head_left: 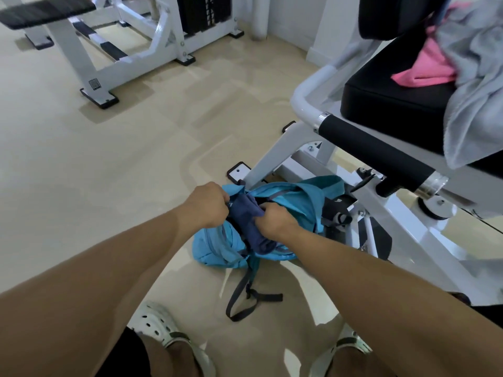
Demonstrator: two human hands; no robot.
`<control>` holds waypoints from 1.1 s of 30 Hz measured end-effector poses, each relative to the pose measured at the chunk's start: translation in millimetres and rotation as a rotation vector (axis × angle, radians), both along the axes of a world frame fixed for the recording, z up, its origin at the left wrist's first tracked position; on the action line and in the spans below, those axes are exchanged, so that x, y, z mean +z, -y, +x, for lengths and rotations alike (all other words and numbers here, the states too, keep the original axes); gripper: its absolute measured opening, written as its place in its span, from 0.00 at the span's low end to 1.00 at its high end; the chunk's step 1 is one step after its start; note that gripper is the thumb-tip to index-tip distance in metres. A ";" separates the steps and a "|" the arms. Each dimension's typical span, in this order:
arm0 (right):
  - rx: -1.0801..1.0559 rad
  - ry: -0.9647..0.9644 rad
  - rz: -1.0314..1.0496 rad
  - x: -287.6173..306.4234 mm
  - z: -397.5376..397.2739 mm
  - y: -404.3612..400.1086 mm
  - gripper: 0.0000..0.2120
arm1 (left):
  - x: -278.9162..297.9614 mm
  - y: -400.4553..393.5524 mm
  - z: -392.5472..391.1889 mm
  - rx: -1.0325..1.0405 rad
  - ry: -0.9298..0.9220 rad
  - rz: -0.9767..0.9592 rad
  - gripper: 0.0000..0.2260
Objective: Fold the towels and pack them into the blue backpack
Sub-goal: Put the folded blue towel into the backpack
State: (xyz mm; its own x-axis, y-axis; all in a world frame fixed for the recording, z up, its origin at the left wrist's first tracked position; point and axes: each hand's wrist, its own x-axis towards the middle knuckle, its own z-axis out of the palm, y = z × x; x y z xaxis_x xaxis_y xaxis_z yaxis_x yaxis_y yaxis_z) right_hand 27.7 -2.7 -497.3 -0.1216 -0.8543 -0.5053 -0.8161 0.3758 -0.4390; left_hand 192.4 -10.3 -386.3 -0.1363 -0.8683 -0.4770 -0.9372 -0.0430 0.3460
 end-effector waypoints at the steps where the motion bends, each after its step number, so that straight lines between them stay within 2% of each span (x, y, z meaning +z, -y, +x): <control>1: -0.018 0.045 0.002 -7.0 2.9 -0.7 0.07 | -2.3 -0.8 2.8 -0.013 0.013 0.014 0.18; 4: -0.069 0.043 0.040 -23.4 7.0 -4.8 0.08 | -8.8 -0.9 8.6 0.002 -0.022 0.052 0.26; 9: -0.076 -0.346 0.137 -41.9 -23.2 -12.1 0.24 | -23.0 1.9 24.3 0.076 -0.107 0.074 0.28; 11: -0.051 -0.412 0.123 -40.2 -31.5 -10.7 0.25 | -26.7 3.0 28.1 0.069 -0.123 0.056 0.27; 14: 0.067 -0.441 0.061 -26.9 -22.3 -4.2 0.20 | -23.5 3.0 25.0 0.041 -0.113 0.058 0.30; 17: 0.158 -0.348 -0.005 -12.9 -2.9 6.8 0.17 | -23.7 5.9 18.6 -0.040 -0.012 -0.009 0.31; 20: 0.018 -0.138 -0.018 -21.6 9.8 15.8 0.15 | -26.1 7.8 14.1 -0.070 0.074 -0.030 0.29; 23: -0.164 0.090 0.073 -47.1 17.6 15.2 0.14 | -23.3 9.7 11.2 -0.130 0.157 -0.044 0.28; 29: -0.190 0.130 0.201 -96.2 23.6 10.9 0.18 | -22.1 9.4 9.6 -0.162 0.220 -0.069 0.22; 33: -0.319 0.194 -0.026 -88.7 35.6 17.6 0.23 | -22.0 11.2 6.2 -0.147 0.187 -0.059 0.22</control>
